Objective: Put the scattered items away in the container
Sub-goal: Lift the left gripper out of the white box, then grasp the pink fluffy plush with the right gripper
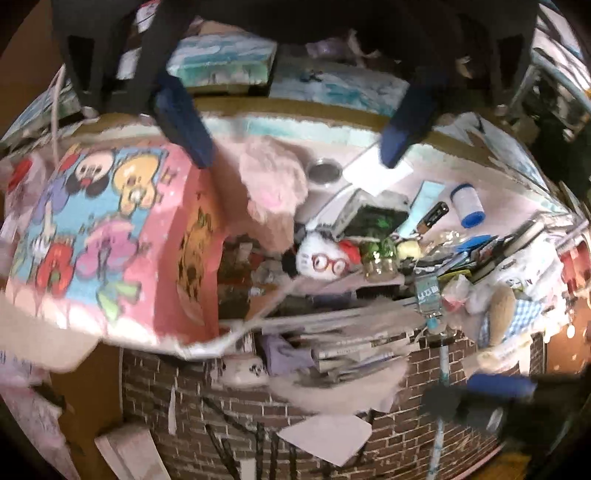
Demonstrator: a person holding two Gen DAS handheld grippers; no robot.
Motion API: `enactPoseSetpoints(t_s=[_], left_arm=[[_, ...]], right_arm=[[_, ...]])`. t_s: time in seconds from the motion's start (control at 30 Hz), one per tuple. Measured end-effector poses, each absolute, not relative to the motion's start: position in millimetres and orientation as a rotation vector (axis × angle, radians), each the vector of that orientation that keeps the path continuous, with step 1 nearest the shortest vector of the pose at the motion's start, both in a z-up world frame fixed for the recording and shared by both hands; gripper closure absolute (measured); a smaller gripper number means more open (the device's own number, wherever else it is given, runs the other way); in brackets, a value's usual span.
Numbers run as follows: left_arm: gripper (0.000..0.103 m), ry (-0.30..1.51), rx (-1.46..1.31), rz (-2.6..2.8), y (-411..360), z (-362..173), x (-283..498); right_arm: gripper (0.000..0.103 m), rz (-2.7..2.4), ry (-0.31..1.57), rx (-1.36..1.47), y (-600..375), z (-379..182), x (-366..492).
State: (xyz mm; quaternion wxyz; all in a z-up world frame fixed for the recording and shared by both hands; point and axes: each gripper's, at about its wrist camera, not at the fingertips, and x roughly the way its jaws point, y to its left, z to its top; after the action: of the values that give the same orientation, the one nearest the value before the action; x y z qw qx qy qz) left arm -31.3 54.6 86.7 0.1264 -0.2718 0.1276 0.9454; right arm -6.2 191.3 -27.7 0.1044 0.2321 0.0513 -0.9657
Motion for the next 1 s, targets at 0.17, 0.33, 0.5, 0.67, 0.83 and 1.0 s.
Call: enactPoseSetpoints(t_s=[0.17,0.33,0.5,0.67,0.83,1.0], left_arm=[[0.016,0.295,-0.829,2.821,30.8,60.8,-20.5],[0.016,0.194,-0.870,2.788,19.5,40.3,-19.6],[0.016,0.147,-0.936,2.752,19.1,21.0,-29.7],[0.016,0.106,-0.975,2.734,18.9,8.8,-37.0],[0.016,0.075,-0.997,2.729,18.6,3.0,-40.7],[0.016,0.055,-1.007,2.722,18.3,0.3,-42.6]], right_arm=[[0.029,-2.915,0.214,0.595,180.6,-20.3,-13.5],[0.036,-2.974,0.250,0.628,180.7,-24.8,-31.5],[0.050,-2.963,0.245,0.750,188.1,-37.9,-49.6],[0.069,-2.938,0.238,0.800,192.3,-47.6,-58.1],[0.078,-2.923,0.230,0.780,193.3,-49.9,-56.3],[0.081,-2.925,0.226,0.746,191.4,-48.0,-54.2]])
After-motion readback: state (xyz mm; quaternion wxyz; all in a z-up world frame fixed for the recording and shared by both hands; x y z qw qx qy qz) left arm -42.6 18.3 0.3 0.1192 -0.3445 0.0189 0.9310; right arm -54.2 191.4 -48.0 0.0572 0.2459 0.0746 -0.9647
